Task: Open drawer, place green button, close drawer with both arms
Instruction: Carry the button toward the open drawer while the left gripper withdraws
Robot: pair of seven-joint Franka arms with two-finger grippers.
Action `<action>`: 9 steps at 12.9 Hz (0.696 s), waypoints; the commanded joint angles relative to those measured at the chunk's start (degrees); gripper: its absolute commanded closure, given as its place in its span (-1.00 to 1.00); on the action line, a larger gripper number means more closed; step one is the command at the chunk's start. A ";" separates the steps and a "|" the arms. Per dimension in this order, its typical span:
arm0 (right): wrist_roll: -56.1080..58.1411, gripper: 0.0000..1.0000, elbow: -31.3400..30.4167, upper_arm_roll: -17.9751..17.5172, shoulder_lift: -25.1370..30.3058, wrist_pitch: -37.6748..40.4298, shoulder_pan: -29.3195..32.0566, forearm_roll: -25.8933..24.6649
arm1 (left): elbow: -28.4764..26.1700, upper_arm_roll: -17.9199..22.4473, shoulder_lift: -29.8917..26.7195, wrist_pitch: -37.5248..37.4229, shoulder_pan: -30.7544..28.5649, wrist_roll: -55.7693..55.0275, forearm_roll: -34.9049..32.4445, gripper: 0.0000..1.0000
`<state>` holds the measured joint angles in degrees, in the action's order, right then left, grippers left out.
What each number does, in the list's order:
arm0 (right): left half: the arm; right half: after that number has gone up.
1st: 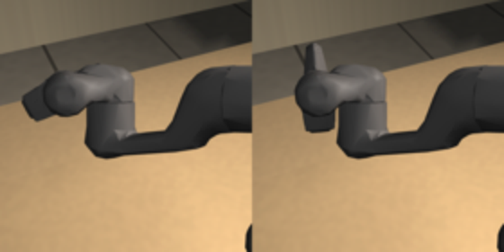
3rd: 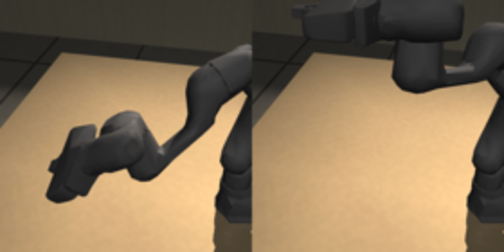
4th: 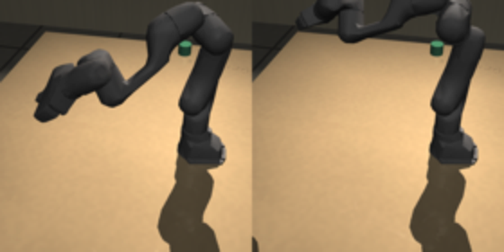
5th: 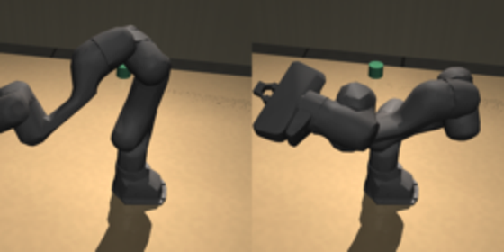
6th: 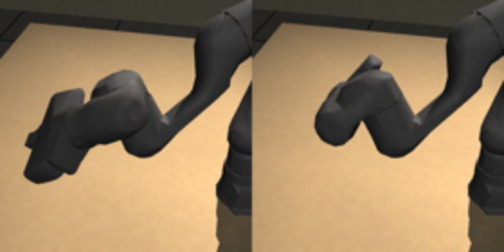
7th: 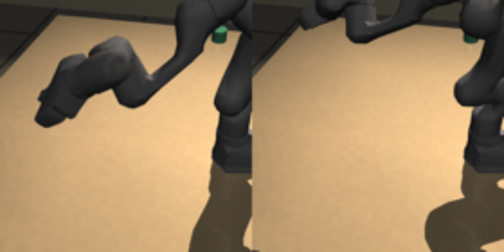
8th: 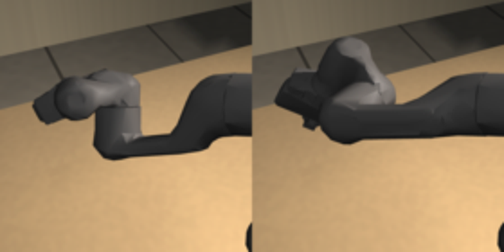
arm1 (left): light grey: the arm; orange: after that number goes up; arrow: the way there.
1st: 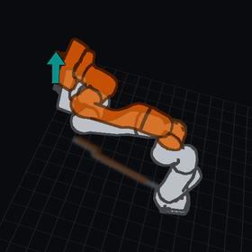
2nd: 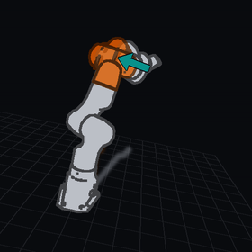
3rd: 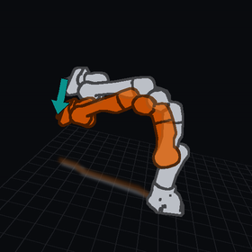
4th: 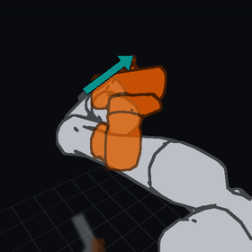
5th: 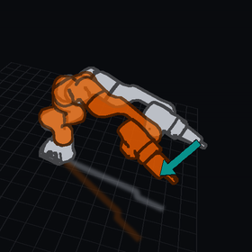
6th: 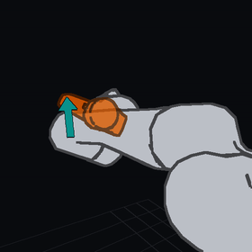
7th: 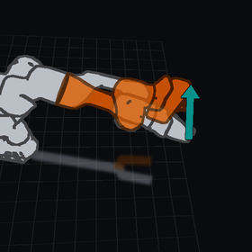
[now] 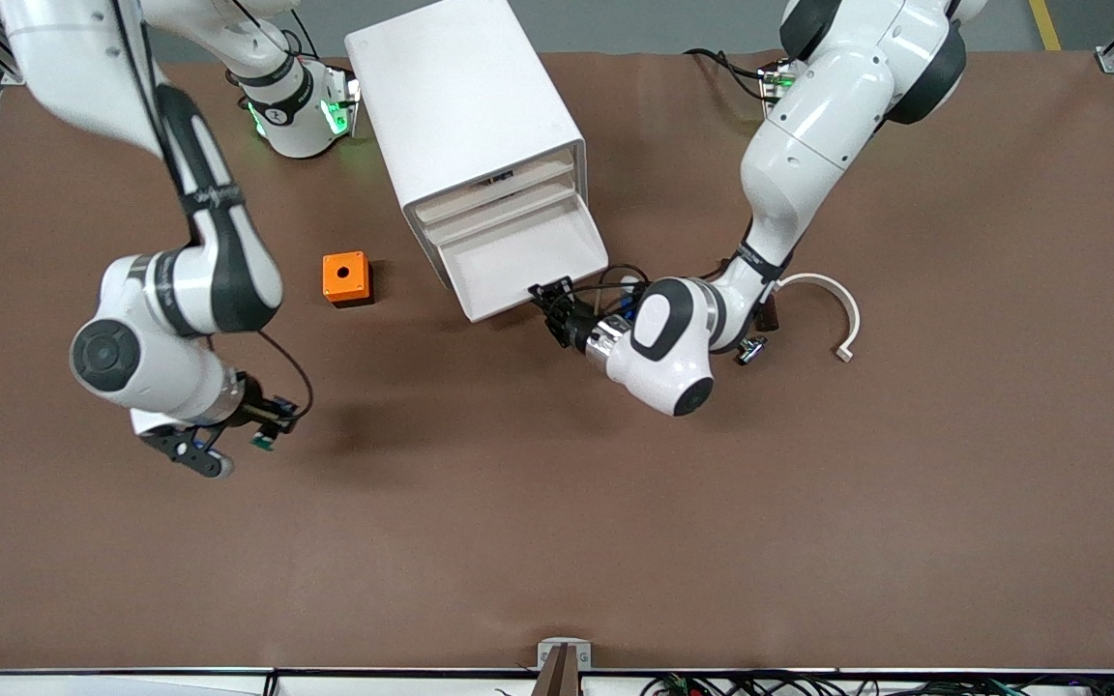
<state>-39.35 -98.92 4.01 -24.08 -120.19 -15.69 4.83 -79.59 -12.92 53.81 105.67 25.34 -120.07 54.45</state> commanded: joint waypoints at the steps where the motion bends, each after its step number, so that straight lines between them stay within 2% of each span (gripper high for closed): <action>1: -14.56 1.00 -1.19 0.65 4.82 2.59 -8.36 2.28 | 2.07 0.08 2.00 0.33 -0.99 7.56 0.04 0.36; 4: -32.75 1.00 -1.19 0.65 5.98 2.78 -19.34 2.38 | 2.07 0.17 1.30 0.15 -1.43 7.84 -0.13 -0.21; 5: -37.77 1.00 -1.11 0.74 5.89 2.25 -22.34 2.29 | 2.16 0.08 1.12 -0.02 -2.22 7.84 -0.22 -0.27; 8: -48.16 1.00 -1.37 0.74 5.80 2.07 -28.42 1.76 | 3.91 0.08 0.25 -1.25 -5.20 7.84 -1.96 -0.74; 9: -50.80 1.00 -1.54 0.83 5.72 2.07 -29.74 1.67 | 4.53 0.08 -0.02 -1.78 -6.52 7.84 -3.63 -1.00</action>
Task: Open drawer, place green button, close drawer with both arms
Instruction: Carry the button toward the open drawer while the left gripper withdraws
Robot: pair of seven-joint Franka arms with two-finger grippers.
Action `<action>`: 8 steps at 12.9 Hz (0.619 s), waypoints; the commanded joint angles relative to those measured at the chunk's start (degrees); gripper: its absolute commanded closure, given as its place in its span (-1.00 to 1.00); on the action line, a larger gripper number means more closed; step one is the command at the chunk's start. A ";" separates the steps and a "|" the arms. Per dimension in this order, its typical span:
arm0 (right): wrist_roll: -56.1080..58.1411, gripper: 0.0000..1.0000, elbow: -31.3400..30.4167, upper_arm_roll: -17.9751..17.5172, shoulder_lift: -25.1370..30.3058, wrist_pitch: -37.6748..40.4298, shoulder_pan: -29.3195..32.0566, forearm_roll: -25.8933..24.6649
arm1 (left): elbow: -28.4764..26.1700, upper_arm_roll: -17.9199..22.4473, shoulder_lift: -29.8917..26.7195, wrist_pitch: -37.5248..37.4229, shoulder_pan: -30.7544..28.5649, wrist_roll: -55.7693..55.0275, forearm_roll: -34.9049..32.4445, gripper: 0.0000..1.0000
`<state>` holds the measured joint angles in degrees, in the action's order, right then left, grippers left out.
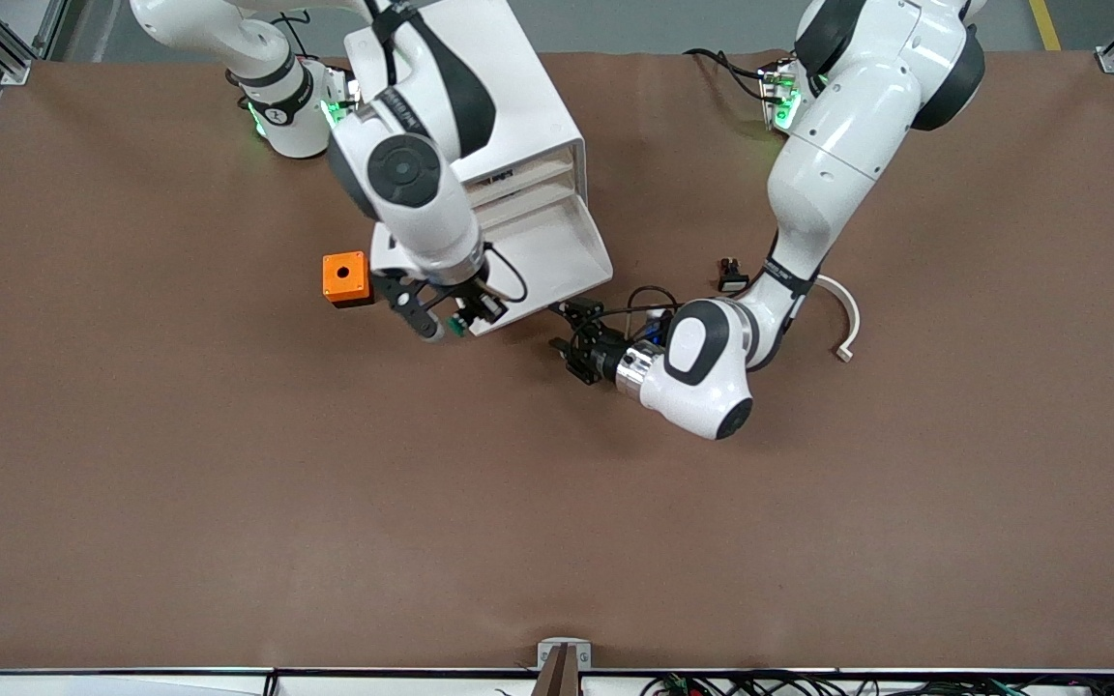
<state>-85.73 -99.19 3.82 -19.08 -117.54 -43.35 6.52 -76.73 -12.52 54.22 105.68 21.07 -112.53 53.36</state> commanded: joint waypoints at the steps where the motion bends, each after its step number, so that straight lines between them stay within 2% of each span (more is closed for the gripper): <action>1: -7.40 1.00 -1.44 1.01 0.54 -0.59 -3.40 -0.11 | 1.76 -0.58 -0.61 -2.75 -3.57 0.29 -4.73 -1.00; 3: -12.85 1.00 -2.32 1.01 0.36 -0.85 -5.68 -0.19 | 2.89 -0.58 -2.18 -6.26 -6.12 0.29 -11.31 -1.00; 5: -16.99 1.00 -5.73 1.01 0.36 -4.44 -7.79 -0.28 | 3.08 -0.67 -4.29 -11.18 -7.53 0.29 -20.01 -1.00; 8: -23.32 1.00 -6.45 1.01 -0.60 -6.83 -10.78 -0.37 | 2.99 -1.19 -8.50 -12.78 -7.28 2.74 -32.32 -1.00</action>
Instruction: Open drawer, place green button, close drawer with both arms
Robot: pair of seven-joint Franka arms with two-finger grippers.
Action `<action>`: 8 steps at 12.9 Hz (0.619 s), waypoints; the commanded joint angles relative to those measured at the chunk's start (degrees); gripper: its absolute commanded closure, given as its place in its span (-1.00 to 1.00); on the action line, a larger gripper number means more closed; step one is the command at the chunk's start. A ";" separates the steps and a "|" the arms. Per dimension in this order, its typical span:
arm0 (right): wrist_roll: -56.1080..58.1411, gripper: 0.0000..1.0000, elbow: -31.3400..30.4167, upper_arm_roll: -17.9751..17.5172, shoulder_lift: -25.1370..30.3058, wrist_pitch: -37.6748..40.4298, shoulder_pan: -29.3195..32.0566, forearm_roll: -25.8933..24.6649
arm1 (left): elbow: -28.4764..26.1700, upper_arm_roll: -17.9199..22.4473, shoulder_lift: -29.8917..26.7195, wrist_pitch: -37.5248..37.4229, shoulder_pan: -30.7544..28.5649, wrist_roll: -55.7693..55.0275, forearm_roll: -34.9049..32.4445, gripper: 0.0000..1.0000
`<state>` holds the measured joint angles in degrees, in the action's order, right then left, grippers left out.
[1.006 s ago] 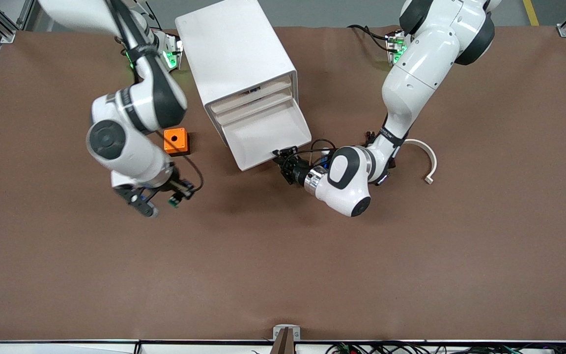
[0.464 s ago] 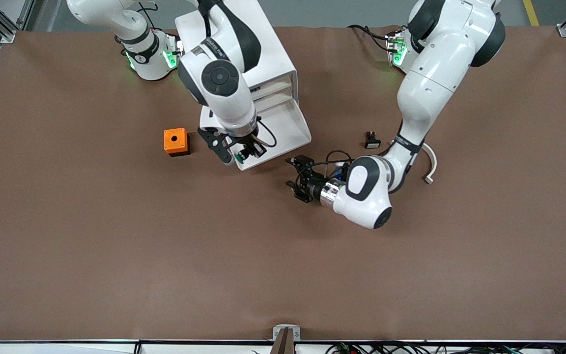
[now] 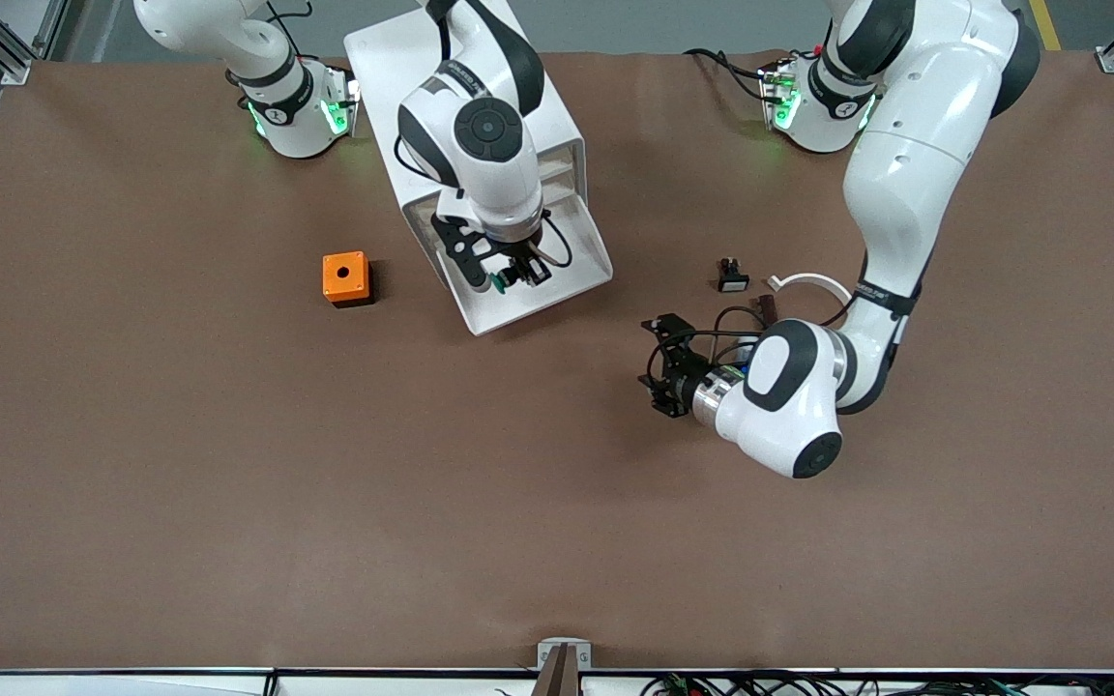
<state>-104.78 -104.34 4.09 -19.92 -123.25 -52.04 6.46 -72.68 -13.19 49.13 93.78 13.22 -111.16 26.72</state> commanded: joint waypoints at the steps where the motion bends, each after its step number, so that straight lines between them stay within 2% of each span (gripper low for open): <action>1: -5.25 1.00 -1.31 0.74 -0.03 -1.21 -2.45 -0.30 | -0.98 -0.52 -4.30 -0.79 1.01 2.95 -7.46 -1.00; 5: -7.62 1.00 -1.74 0.74 -1.35 -1.38 -3.41 -0.22 | -0.71 -0.52 -7.03 0.26 2.42 18.31 -13.52 -1.00; 8: -8.68 1.00 -1.75 0.74 -3.54 -2.52 -4.55 -0.22 | -0.97 -1.04 -7.91 3.94 6.62 26.59 -24.30 -1.00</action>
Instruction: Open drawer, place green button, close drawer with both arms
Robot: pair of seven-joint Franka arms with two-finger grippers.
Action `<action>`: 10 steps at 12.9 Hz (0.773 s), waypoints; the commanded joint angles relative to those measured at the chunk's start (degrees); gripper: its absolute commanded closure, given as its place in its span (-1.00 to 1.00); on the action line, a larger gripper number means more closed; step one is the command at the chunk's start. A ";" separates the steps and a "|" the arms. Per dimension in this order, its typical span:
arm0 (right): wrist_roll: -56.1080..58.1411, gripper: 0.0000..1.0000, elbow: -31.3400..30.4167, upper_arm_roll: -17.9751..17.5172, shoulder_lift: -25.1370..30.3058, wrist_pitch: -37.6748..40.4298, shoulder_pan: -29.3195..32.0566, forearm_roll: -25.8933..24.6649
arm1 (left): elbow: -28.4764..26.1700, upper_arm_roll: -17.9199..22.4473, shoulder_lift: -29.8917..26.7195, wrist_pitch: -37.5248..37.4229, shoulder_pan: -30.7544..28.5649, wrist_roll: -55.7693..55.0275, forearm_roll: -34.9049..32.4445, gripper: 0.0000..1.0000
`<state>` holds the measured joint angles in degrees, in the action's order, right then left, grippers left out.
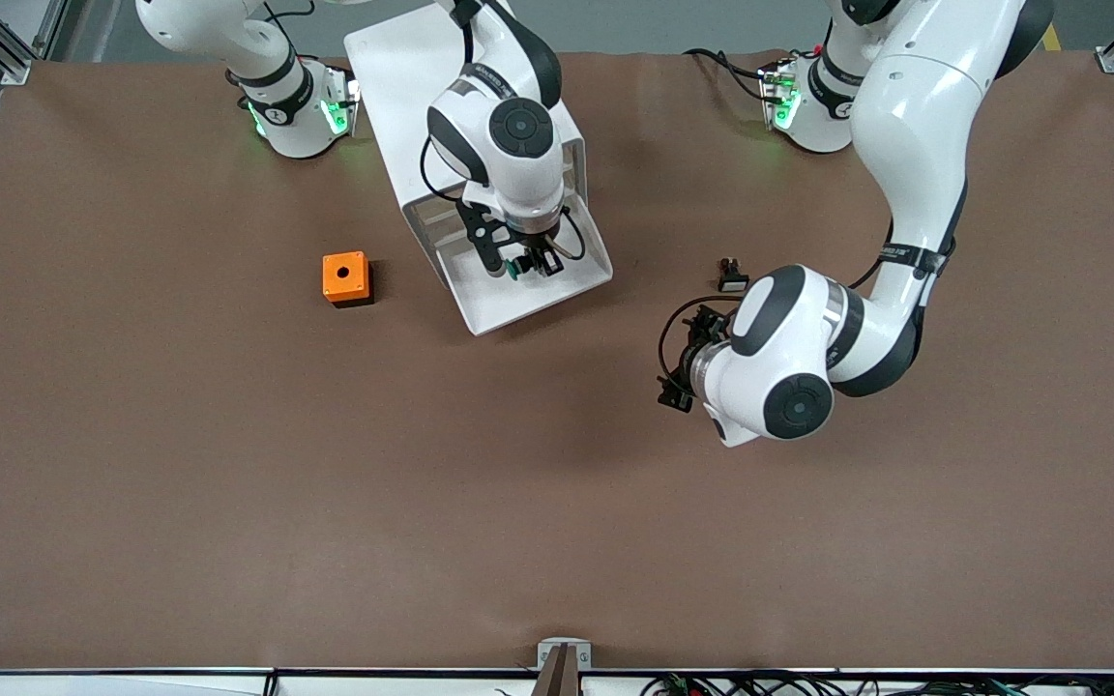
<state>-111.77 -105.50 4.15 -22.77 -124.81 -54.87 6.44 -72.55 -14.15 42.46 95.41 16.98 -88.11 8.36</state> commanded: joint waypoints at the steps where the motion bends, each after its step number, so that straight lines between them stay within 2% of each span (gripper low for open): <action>1: -1.70 1.00 -0.58 0.68 -0.87 -0.88 -1.73 -0.20 | -1.19 -0.53 -1.15 3.80 4.36 3.91 -9.38 -1.00; 2: -1.27 0.91 -0.50 0.68 -0.87 -0.44 -1.73 -0.29 | -1.54 -0.96 -0.98 7.39 5.60 3.91 -12.19 -1.00; 3: -0.39 -0.46 -0.50 0.68 -0.87 -0.18 -1.47 -0.37 | -2.32 -1.32 -0.63 10.29 5.78 4.61 -12.92 -1.00; 4: -0.12 -0.99 -0.50 0.68 -0.78 -0.09 -1.81 -1.24 | -2.94 -1.84 -0.36 13.19 6.13 7.49 -13.27 -1.00; 7: 4.43 -1.00 0.47 0.77 -0.78 1.05 -1.12 -4.24 | -4.26 -1.94 1.65 21.20 7.89 13.05 -13.28 -1.00; 10: 23.26 -1.00 0.56 1.12 -0.08 1.41 1.16 -5.38 | -5.14 -1.94 4.20 24.91 10.96 13.84 -13.28 -1.00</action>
<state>-99.37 -104.89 5.15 -24.13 -124.70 -55.49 2.19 -77.25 -15.91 45.40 118.39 26.23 -75.14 -3.65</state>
